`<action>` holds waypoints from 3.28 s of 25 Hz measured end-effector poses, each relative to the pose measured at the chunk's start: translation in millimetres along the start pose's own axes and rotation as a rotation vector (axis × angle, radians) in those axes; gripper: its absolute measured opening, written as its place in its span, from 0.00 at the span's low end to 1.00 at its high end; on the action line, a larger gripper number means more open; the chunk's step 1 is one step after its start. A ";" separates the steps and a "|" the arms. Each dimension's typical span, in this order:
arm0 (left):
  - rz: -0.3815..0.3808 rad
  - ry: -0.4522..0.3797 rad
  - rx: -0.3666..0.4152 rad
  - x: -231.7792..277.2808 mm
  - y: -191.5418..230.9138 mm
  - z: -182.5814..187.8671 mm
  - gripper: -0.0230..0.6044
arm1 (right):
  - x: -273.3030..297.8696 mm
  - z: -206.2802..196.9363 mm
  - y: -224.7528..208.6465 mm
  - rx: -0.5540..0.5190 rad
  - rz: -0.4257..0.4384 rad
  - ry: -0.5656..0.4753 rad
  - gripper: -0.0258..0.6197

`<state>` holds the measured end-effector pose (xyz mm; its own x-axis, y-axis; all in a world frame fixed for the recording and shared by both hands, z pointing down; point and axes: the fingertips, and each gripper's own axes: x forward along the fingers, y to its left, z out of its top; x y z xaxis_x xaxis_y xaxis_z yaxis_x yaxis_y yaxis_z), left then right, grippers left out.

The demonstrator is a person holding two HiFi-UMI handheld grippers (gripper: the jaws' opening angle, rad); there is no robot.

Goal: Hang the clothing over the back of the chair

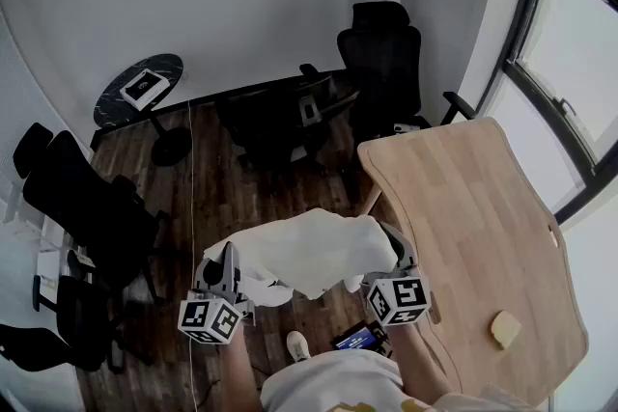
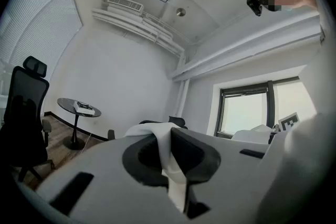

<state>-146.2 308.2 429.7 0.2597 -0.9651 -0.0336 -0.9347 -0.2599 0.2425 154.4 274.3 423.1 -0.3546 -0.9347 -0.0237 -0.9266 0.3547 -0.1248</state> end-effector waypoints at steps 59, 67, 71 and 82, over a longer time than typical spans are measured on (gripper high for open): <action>-0.142 -0.117 -0.095 352.5 130.6 65.0 0.09 | 327.7 39.2 -104.0 0.099 -0.105 -0.033 0.07; -0.161 -0.107 -0.066 386.0 141.3 60.8 0.09 | 358.5 38.6 -120.5 0.132 -0.134 -0.056 0.07; -0.148 -0.115 -0.084 397.5 154.7 60.2 0.09 | 374.3 40.6 -124.0 0.134 -0.137 -0.067 0.07; -0.117 -0.145 -0.088 406.5 173.2 72.0 0.09 | 396.9 42.2 -135.9 0.140 -0.143 -0.072 0.07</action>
<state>-220.0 -131.3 388.3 0.3216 -0.9246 -0.2041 -0.8737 -0.3729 0.3125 144.8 -145.8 388.7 -0.2065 -0.9762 -0.0660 -0.9387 0.2167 -0.2680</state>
